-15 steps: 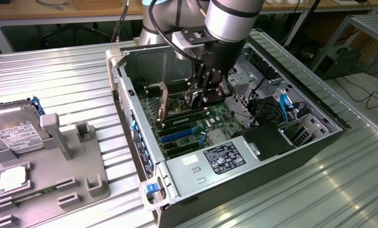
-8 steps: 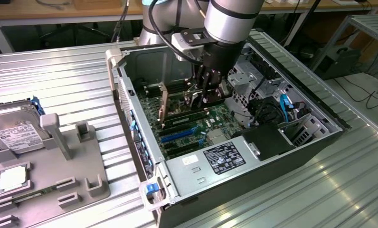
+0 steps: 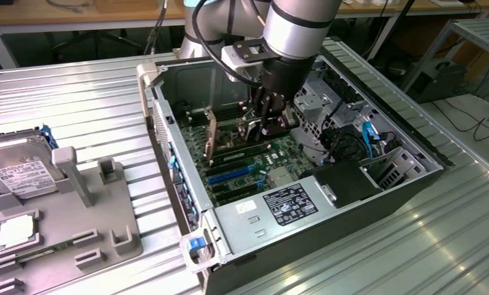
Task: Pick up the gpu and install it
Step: 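Insert the gpu into the slot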
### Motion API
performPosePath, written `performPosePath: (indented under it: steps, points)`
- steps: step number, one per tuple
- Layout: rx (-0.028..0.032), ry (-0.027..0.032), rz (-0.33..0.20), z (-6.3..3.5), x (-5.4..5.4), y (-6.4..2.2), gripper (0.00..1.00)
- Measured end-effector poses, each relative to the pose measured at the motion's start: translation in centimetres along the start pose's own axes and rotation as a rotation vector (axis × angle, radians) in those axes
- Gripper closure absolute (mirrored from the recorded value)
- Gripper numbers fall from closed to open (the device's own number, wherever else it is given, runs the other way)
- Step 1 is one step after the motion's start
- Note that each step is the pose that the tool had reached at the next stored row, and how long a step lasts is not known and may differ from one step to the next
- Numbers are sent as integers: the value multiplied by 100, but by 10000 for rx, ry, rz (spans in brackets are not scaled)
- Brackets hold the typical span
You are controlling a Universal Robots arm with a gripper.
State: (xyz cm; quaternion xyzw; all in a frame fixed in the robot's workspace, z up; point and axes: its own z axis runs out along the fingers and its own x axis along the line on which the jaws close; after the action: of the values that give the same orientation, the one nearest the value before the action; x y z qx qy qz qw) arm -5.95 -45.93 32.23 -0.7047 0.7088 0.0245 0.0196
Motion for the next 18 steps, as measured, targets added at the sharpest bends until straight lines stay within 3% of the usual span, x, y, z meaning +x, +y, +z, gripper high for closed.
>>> performPosePath:
  steps: [8,14,18]
  points:
    - [-2,-4,-1,93,19,5,72]
    - [-50,-4,1,166,23,6,72]
    - [-52,-3,-1,219,26,5,72]
